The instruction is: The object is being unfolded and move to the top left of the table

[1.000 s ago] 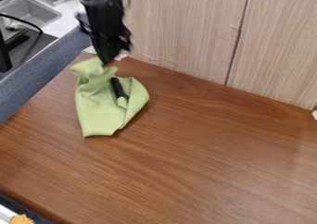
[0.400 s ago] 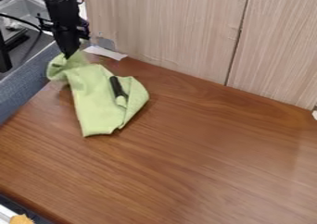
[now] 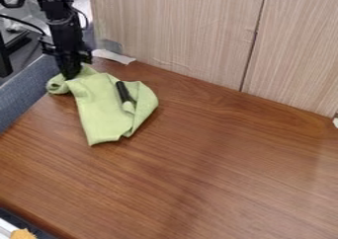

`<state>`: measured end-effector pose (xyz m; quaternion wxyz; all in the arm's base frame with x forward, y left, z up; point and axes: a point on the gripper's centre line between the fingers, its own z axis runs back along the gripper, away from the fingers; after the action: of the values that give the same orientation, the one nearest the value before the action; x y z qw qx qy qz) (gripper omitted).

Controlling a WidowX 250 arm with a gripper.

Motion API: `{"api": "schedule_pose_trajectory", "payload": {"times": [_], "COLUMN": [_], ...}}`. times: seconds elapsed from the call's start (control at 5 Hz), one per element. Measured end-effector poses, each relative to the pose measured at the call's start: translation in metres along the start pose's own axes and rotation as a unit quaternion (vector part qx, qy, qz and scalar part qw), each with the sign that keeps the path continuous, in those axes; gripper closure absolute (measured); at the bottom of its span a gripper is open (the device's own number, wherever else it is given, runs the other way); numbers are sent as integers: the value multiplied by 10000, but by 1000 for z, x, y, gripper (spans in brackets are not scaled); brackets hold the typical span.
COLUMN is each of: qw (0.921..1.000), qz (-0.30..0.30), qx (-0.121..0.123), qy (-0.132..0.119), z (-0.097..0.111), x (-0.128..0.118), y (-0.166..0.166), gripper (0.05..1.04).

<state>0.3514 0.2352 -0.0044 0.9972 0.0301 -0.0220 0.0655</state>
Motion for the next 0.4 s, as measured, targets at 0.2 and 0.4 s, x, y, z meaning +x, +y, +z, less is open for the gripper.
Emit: {"api": "schedule_pose_trajectory", "payload": {"times": [0.2, 0.4], "qw": [9999, 9998], "qz": [26, -11], "qx": [140, 148], "qy": [44, 111], "z": [0, -2], "x": [-1, -4], "y": [3, -1], "gripper": [860, 608]}}
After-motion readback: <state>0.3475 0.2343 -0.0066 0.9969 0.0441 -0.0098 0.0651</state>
